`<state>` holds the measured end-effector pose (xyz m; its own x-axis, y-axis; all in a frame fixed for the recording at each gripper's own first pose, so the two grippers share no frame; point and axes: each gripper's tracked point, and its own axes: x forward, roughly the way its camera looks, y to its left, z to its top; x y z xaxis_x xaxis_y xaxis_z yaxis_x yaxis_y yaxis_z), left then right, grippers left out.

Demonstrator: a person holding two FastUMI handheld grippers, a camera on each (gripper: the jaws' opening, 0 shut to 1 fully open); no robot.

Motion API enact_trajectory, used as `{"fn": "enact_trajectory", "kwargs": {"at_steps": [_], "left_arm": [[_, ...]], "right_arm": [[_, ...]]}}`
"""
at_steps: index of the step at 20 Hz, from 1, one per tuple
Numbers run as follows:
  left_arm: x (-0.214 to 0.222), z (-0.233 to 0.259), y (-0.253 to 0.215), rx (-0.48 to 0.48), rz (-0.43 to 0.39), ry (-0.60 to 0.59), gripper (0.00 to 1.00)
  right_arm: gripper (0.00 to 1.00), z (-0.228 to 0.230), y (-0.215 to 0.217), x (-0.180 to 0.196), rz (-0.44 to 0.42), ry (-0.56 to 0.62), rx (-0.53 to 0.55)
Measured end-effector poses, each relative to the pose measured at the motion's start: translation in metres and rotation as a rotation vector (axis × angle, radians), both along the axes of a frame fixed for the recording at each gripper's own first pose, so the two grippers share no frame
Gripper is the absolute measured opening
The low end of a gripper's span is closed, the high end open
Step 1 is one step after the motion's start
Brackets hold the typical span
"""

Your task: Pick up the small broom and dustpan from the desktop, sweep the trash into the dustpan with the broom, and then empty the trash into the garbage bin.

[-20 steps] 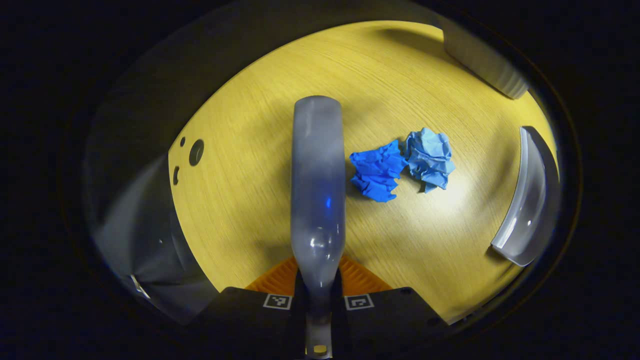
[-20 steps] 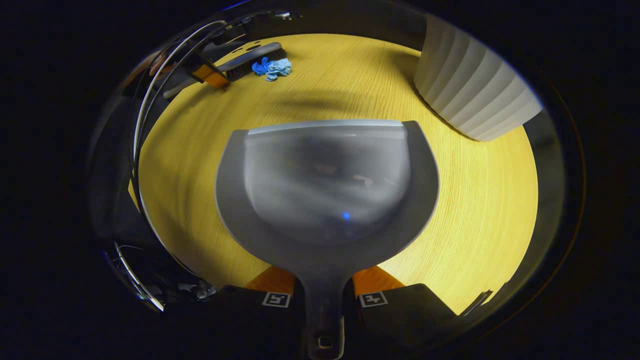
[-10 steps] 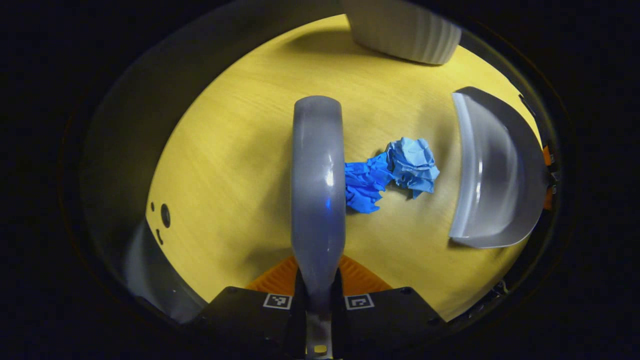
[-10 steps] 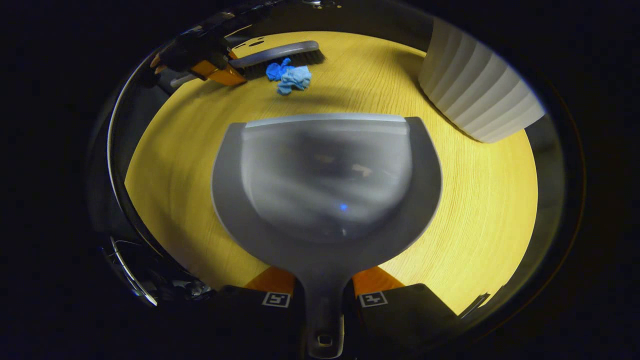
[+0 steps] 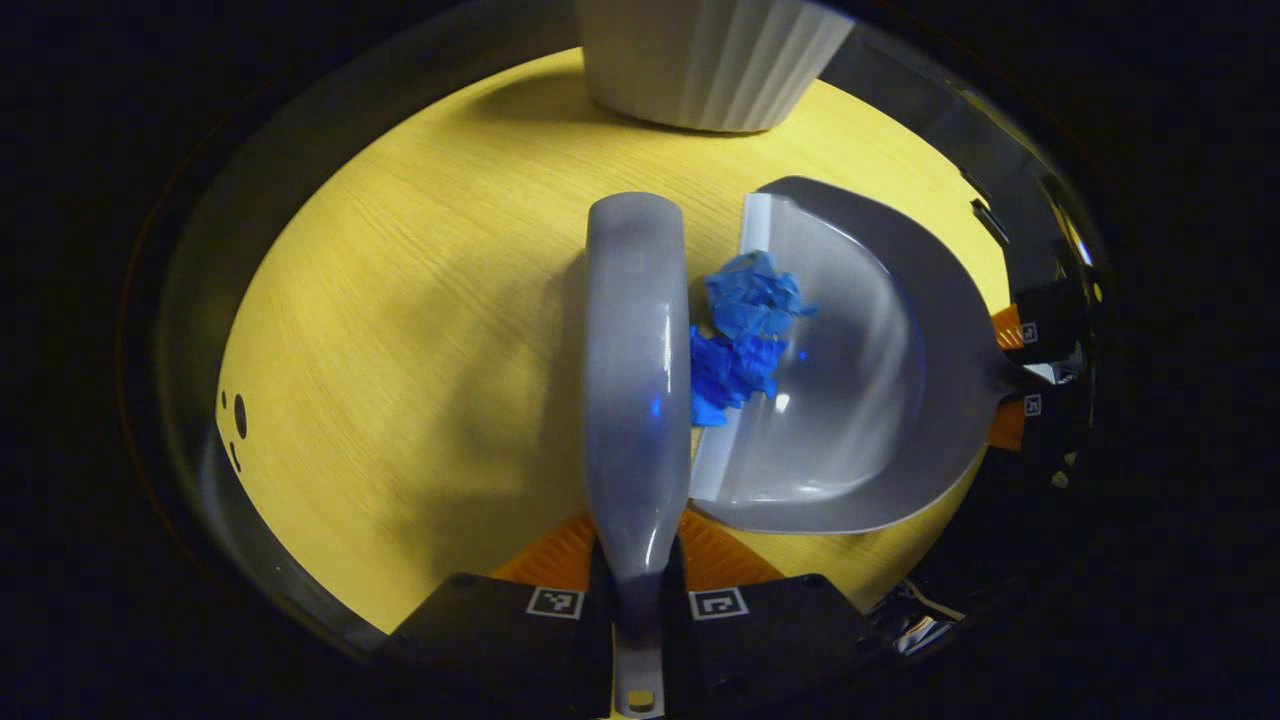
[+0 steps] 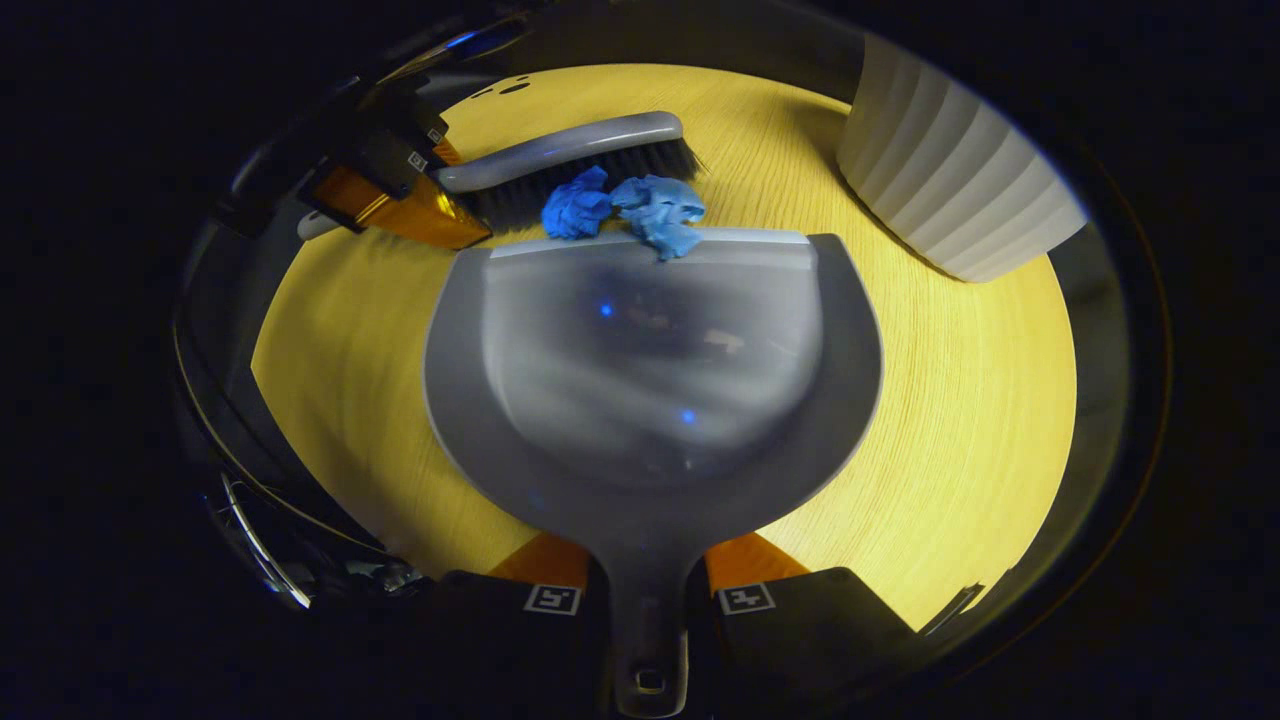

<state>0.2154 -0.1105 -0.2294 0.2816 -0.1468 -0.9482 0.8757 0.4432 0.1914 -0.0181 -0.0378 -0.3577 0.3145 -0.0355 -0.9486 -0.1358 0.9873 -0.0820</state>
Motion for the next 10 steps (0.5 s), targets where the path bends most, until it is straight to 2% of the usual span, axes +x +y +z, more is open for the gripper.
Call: {"fn": "enact_trajectory", "kwargs": {"at_steps": [4, 6, 8, 10], "left_arm": [[-0.019, 0.004, -0.001, -0.012, -0.056, 0.067, 0.24], [-0.028, 0.012, 0.004, -0.04, -0.063, 0.106, 0.27], [-0.035, 0.02, 0.013, -0.062, -0.074, 0.121, 0.24], [-0.038, 0.027, 0.024, -0.08, -0.054, 0.087, 0.21]], "right_arm": [[0.35, 0.002, 0.0, 0.001, -0.006, -0.025, 0.006], [0.34, 0.003, 0.003, 0.005, -0.023, -0.052, 0.015], [0.35, 0.002, 0.003, 0.01, -0.03, -0.067, 0.013], [0.35, 0.002, 0.003, 0.012, -0.034, -0.084, 0.011]]}}
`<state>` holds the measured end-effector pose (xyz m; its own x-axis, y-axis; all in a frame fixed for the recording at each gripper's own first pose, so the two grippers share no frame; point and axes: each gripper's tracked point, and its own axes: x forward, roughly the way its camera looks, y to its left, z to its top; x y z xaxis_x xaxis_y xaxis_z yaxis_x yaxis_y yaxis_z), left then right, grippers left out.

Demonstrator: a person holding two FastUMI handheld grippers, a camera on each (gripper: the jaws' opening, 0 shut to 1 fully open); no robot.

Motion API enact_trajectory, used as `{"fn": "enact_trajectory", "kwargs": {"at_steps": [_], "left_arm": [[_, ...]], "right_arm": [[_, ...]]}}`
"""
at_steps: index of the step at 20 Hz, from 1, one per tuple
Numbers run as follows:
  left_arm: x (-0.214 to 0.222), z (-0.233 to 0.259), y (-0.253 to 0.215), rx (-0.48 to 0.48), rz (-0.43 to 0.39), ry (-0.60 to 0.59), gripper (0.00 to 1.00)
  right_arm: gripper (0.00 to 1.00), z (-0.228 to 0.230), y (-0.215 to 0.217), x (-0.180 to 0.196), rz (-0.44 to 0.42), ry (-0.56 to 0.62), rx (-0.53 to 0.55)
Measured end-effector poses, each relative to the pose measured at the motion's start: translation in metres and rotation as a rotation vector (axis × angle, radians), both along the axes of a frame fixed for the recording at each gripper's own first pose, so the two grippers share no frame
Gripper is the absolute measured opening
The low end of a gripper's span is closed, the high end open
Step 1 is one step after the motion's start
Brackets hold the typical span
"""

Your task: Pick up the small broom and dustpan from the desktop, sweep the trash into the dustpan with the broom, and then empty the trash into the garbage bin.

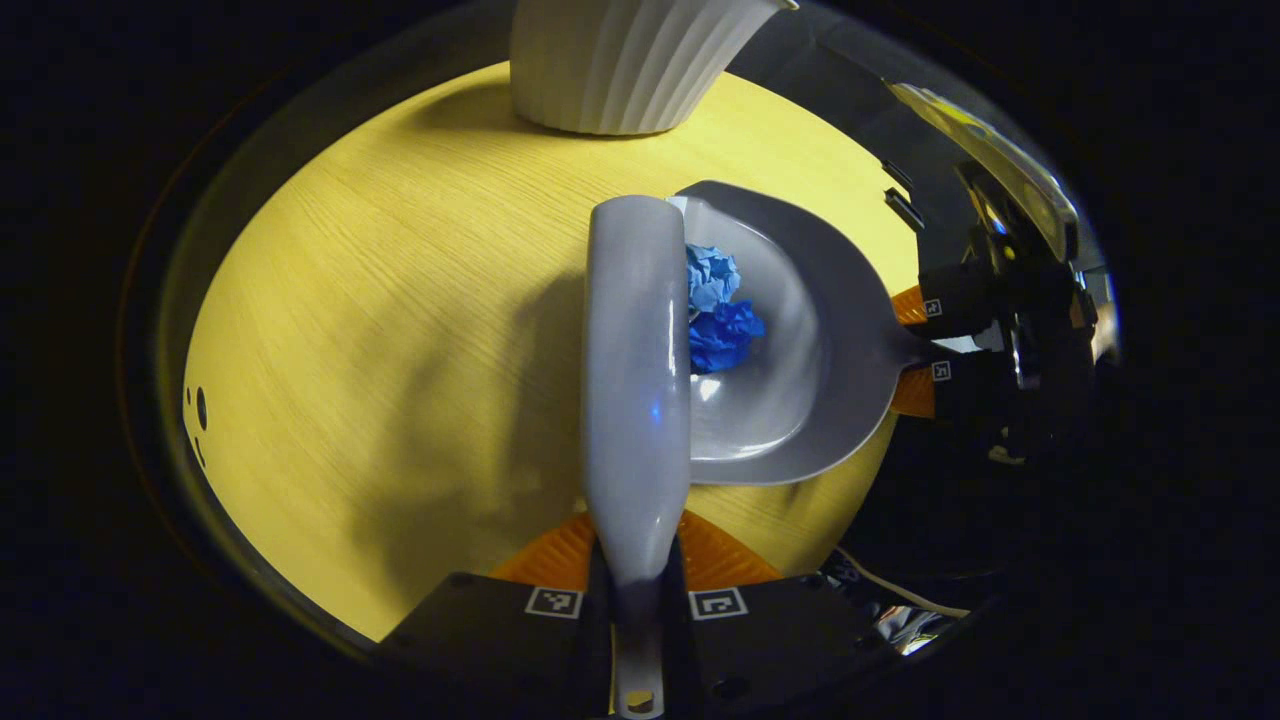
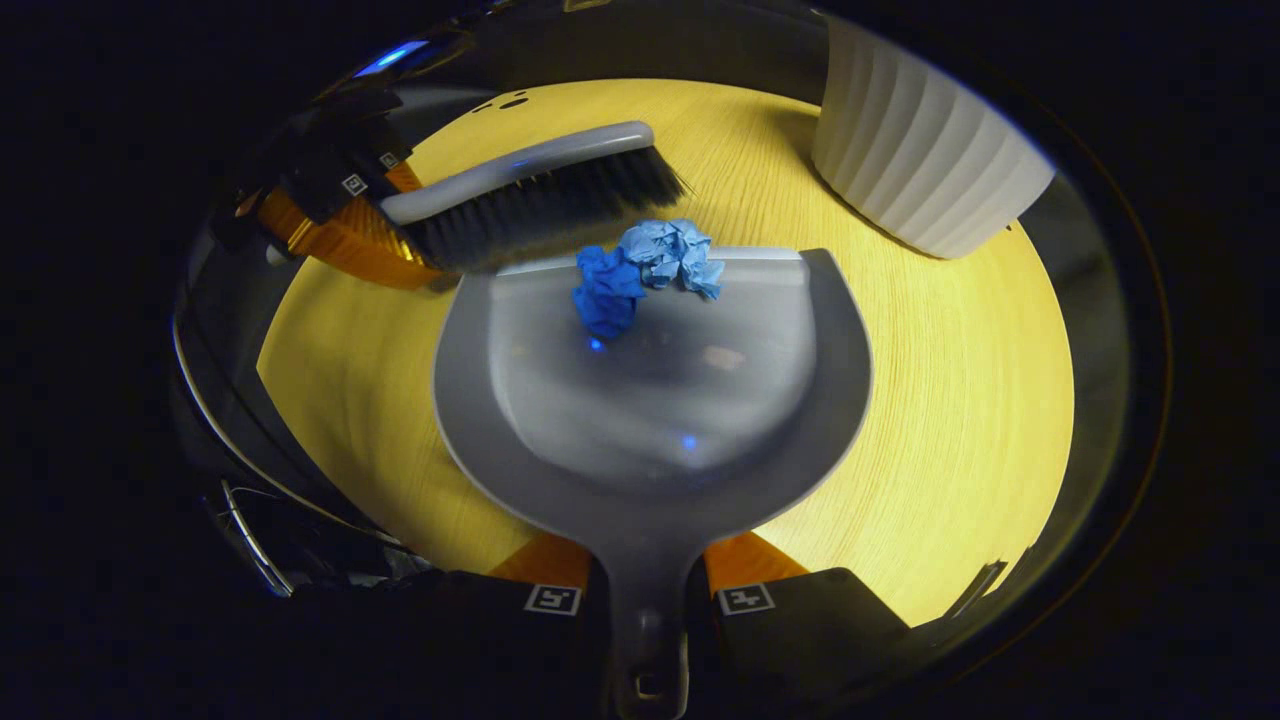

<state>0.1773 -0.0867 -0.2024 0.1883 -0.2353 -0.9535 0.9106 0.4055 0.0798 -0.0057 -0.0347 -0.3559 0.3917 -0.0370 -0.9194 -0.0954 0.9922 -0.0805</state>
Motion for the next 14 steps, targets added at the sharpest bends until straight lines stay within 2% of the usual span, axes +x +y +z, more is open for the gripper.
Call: {"fn": "enact_trajectory", "kwargs": {"at_steps": [2, 8, 9, 13, 14], "left_arm": [[0.003, 0.011, 0.01, -0.038, 0.052, -0.046, 0.24], [0.006, 0.037, 0.081, -0.157, 0.282, -0.139, 0.24], [0.008, 0.04, 0.094, -0.178, 0.315, -0.146, 0.21], [0.0, 0.017, 0.133, -0.252, 0.438, -0.126, 0.27], [-0.004, 0.01, 0.133, -0.264, 0.468, -0.111, 0.24]], "right_arm": [[0.34, 0.0, 0.002, 0.0, -0.009, -0.024, 0.005], [0.35, 0.0, 0.006, -0.001, -0.026, -0.017, 0.024], [0.35, 0.003, 0.0, -0.002, -0.021, -0.011, 0.014], [0.35, 0.021, 0.009, 0.003, -0.081, -0.023, -0.004], [0.35, 0.026, 0.014, 0.007, -0.095, -0.031, -0.009]]}}
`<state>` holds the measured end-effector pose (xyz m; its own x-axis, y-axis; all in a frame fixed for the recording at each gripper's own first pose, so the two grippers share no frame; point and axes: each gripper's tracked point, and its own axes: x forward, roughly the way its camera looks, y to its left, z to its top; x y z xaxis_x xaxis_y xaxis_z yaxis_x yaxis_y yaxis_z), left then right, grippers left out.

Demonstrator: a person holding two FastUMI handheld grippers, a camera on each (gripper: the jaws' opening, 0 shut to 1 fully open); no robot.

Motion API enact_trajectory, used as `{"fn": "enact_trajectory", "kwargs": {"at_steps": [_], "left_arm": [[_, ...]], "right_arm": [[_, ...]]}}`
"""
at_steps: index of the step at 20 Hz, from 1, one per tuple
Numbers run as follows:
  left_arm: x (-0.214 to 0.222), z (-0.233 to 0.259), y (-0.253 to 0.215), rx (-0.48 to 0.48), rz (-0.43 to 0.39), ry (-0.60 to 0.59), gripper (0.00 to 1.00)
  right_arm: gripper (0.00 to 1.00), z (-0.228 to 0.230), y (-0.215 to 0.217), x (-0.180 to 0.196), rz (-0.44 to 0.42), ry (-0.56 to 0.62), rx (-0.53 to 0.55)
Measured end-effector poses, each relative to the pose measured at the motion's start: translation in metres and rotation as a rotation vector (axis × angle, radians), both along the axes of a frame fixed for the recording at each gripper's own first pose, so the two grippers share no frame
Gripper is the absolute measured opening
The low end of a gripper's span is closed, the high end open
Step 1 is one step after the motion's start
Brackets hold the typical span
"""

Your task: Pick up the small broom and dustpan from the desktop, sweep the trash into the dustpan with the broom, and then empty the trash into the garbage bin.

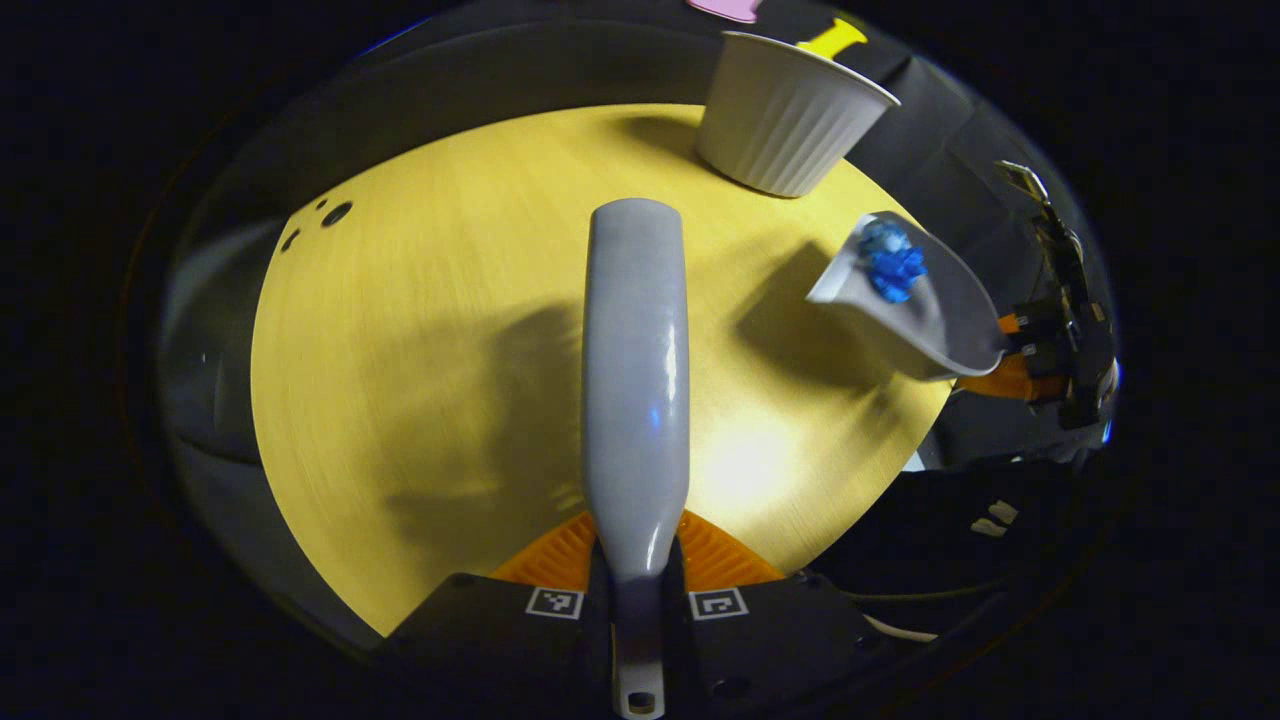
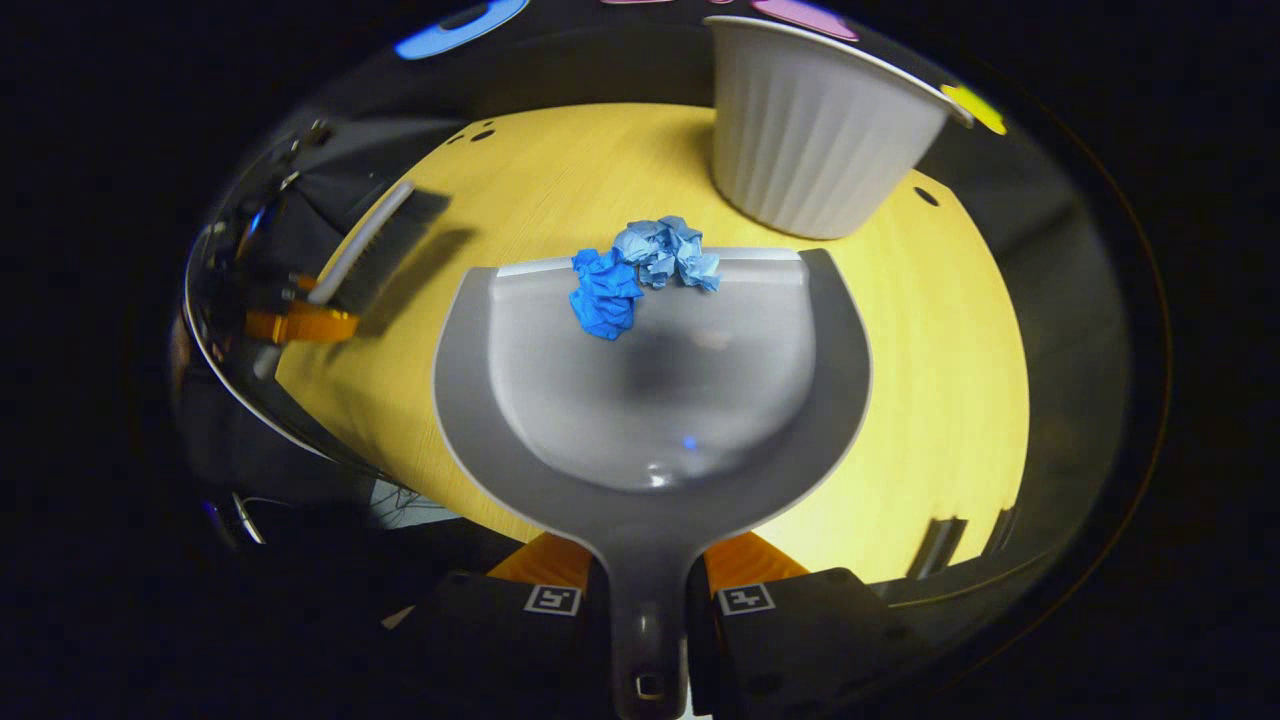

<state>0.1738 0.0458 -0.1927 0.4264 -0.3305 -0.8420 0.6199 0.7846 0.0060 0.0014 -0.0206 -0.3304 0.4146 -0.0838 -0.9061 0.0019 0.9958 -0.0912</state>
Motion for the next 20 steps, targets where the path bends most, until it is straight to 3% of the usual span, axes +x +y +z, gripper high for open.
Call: {"fn": "enact_trajectory", "kwargs": {"at_steps": [4, 5, 9, 20], "left_arm": [[-0.014, -0.029, 0.013, -0.022, 0.072, 0.021, 0.28], [-0.017, -0.033, 0.011, -0.051, 0.096, 0.03, 0.24], [-0.028, -0.042, 0.013, -0.132, 0.159, 0.049, 0.24], [-0.044, -0.048, 0.019, -0.116, 0.142, 0.005, 0.24]], "right_arm": [[0.35, -0.014, 0.001, -0.007, -0.027, 0.011, -0.037], [0.35, -0.013, 0.003, -0.003, -0.041, 0.013, -0.035], [0.35, -0.016, 0.009, 0.0, -0.102, -0.015, -0.053], [0.35, -0.026, 0.009, 0.006, -0.112, -0.127, -0.131]]}}
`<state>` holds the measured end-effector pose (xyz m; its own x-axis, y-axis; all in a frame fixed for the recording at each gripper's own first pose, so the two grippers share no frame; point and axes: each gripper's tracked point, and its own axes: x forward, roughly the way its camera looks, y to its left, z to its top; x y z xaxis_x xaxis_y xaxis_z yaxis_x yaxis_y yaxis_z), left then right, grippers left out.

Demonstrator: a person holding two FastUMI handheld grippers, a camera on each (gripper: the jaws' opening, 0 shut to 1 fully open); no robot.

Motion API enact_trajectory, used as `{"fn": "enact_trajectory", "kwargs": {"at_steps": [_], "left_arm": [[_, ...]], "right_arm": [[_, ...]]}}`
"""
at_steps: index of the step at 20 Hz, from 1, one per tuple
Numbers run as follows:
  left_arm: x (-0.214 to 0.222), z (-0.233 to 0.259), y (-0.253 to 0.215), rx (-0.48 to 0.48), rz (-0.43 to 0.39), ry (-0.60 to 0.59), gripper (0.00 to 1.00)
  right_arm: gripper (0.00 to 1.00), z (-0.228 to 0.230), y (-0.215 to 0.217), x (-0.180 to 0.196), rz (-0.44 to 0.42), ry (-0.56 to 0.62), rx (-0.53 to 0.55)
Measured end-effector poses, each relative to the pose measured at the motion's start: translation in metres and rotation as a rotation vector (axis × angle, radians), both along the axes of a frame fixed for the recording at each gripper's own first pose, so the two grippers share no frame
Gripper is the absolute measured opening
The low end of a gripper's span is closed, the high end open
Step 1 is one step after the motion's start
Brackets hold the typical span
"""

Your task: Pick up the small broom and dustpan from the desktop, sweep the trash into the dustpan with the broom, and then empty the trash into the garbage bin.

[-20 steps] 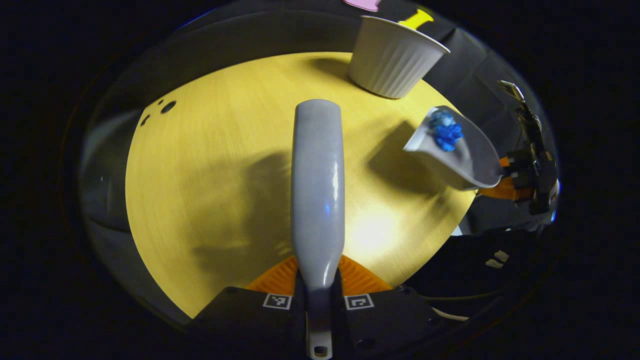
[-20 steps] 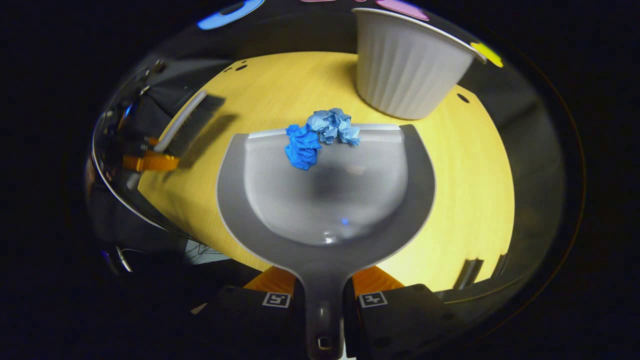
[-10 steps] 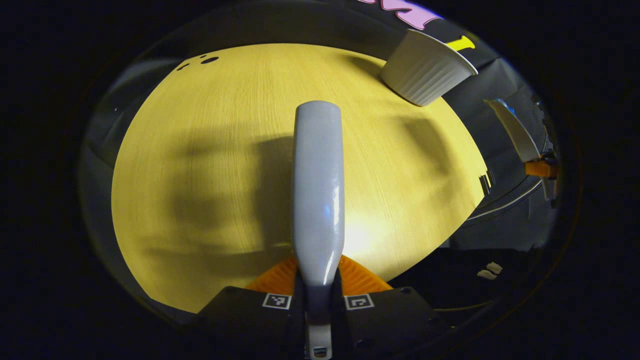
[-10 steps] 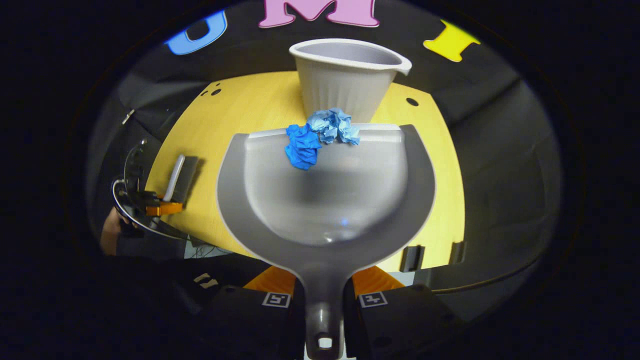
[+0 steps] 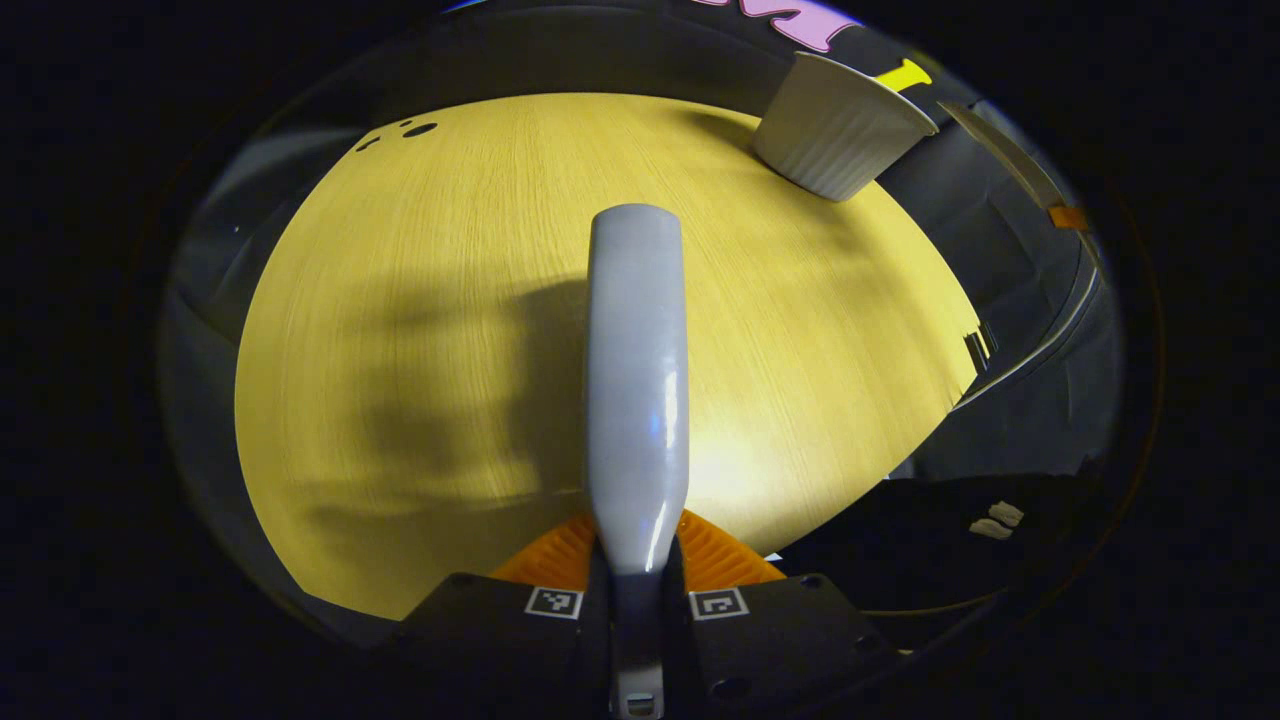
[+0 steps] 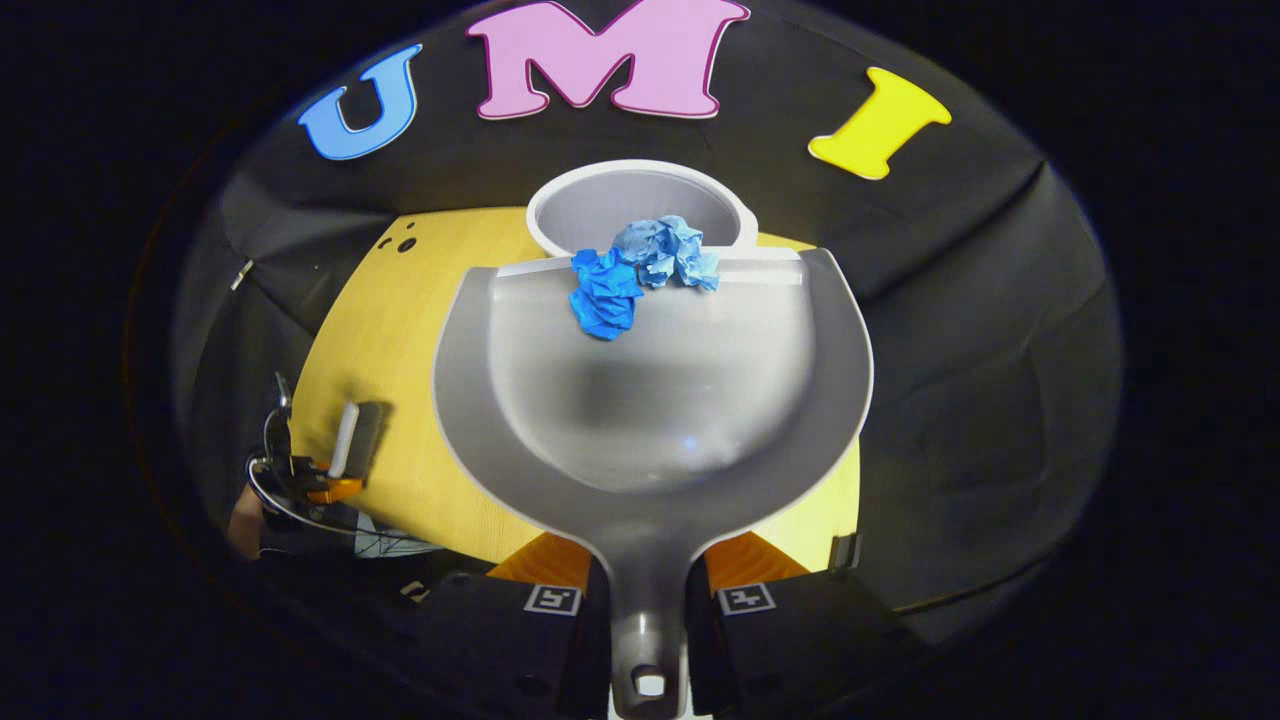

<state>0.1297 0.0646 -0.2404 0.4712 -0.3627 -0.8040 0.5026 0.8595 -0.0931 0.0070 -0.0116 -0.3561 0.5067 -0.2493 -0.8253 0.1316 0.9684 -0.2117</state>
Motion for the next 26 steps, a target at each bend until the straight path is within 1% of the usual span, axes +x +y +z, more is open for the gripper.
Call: {"fn": "enact_trajectory", "kwargs": {"at_steps": [1, 2, 4, 7, 9, 10, 12, 13, 15, 16, 17, 18, 21, 23, 26], "left_arm": [[-0.001, -0.002, 0.002, -0.007, 0.001, -0.003, 0.28], [-0.002, -0.001, 0.003, -0.015, 0.006, -0.003, 0.25], [-0.008, 0.0, 0.002, -0.019, 0.007, -0.008, 0.25], [-0.013, 0.002, 0.003, -0.023, 0.009, -0.02, 0.24], [-0.014, 0.005, 0.004, -0.048, 0.03, -0.015, 0.24], [-0.014, 0.006, 0.002, -0.057, 0.039, -0.016, 0.24], [-0.011, 0.012, 0.002, -0.051, 0.05, -0.035, 0.24], [-0.006, 0.017, 0.004, -0.038, 0.07, -0.061, 0.24], [0.0, 0.026, 0.001, -0.056, 0.095, -0.071, 0.24], [0.0, 0.028, -0.002, -0.073, 0.099, -0.068, 0.24], [0.002, 0.032, -0.004, -0.083, 0.103, -0.071, 0.22], [0.004, 0.034, -0.005, -0.088, 0.105, -0.075, 0.25], [0.005, 0.038, -0.008, -0.09, 0.117, -0.073, 0.24], [0.011, 0.045, -0.008, -0.087, 0.142, -0.098, 0.24], [0.01, 0.053, -0.015, -0.104, 0.143, -0.115, 0.24]], "right_arm": [[0.35, -0.001, -0.003, 0.001, 0.008, -0.008, -0.011], [0.35, 0.0, -0.006, 0.0, 0.016, -0.007, -0.024], [0.34, 0.002, -0.015, 0.002, 0.027, -0.008, -0.066], [0.35, 0.005, -0.025, 0.006, 0.0, -0.031, -0.088], [0.35, 0.005, -0.032, 0.007, -0.023, -0.021, -0.09], [0.35, 0.003, -0.039, 0.014, -0.027, -0.011, -0.117], [0.35, 0.004, -0.054, 0.023, -0.025, 0.003, -0.199], [0.34, 0.005, -0.063, 0.03, -0.017, 0.001, -0.249], [0.34, 0.002, -0.08, 0.04, 0.004, -0.004, -0.373], [0.34, 0.001, -0.083, 0.04, 0.015, -0.002, -0.407], [0.34, 0.0, -0.083, 0.04, 0.024, -0.002, -0.427], [0.35, 0.0, -0.082, 0.039, 0.027, -0.003, -0.447], [0.35, 0.0, -0.084, 0.037, 0.056, -0.007, -0.524], [0.34, 0.004, -0.088, 0.037, 0.089, -0.001, -0.626], [0.34, 0.008, -0.093, 0.045, 0.134, 0.001, -0.751]]}}
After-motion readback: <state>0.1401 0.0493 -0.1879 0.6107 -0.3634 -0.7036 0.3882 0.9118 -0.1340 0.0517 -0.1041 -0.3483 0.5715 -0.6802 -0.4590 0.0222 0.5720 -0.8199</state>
